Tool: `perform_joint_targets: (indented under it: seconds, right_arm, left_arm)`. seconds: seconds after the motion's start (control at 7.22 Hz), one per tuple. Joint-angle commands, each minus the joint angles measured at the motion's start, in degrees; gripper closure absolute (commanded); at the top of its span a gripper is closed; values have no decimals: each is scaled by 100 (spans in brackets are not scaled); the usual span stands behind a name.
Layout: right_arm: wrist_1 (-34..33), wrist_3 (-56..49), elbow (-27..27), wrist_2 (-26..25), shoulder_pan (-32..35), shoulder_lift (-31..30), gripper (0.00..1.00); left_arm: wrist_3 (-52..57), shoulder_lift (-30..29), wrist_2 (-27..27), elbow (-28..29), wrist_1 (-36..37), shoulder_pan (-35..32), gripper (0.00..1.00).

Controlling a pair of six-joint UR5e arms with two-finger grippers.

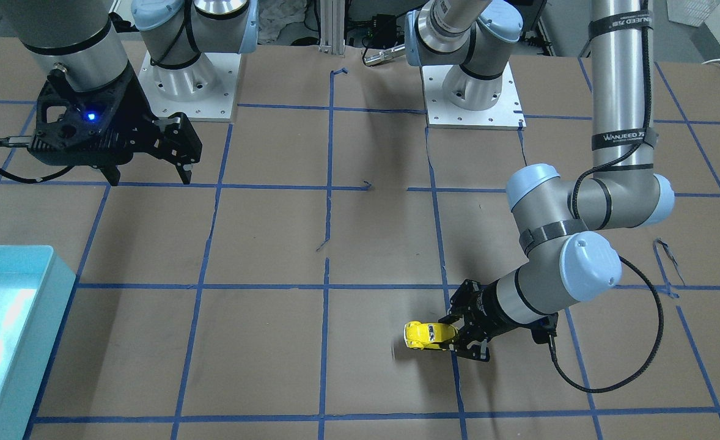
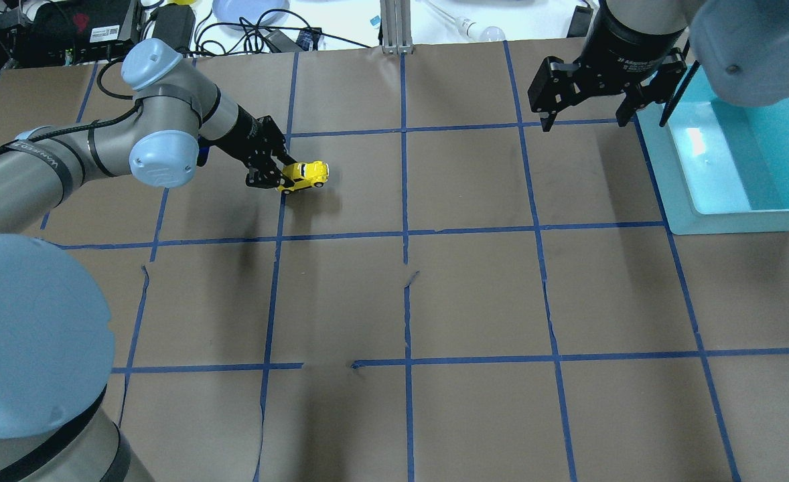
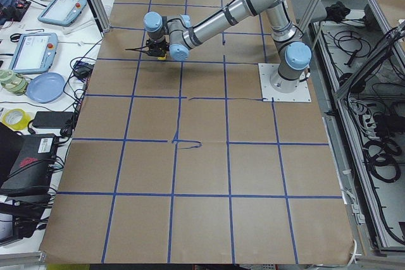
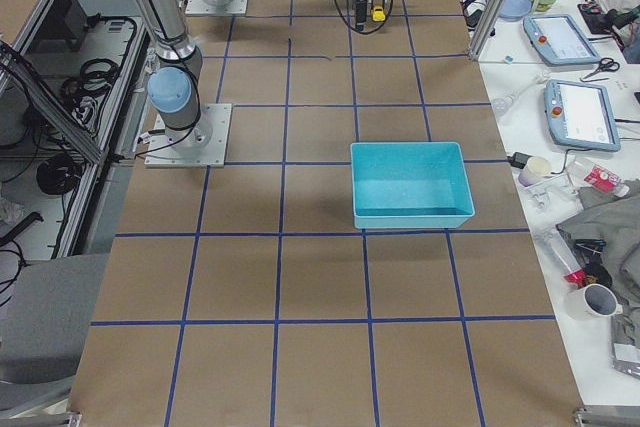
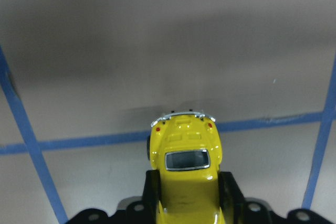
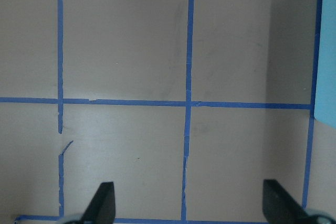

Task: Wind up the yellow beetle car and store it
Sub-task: 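Close the left gripper on the yellow beetle car, then drag the held car with the left gripper toward the robot's left side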

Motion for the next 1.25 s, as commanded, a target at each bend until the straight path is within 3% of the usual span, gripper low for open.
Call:
perform_joint_targets:
  seconds: [0.0, 1.11]
  right_arm:
    - [10, -17, 9, -1, 0, 2, 0]
    - [-26, -35, 9, 8, 0, 20, 0]
  left_arm:
    - [55, -61, 2, -4, -79, -7, 100]
    - [783, -123, 1371, 57, -44, 185, 100]
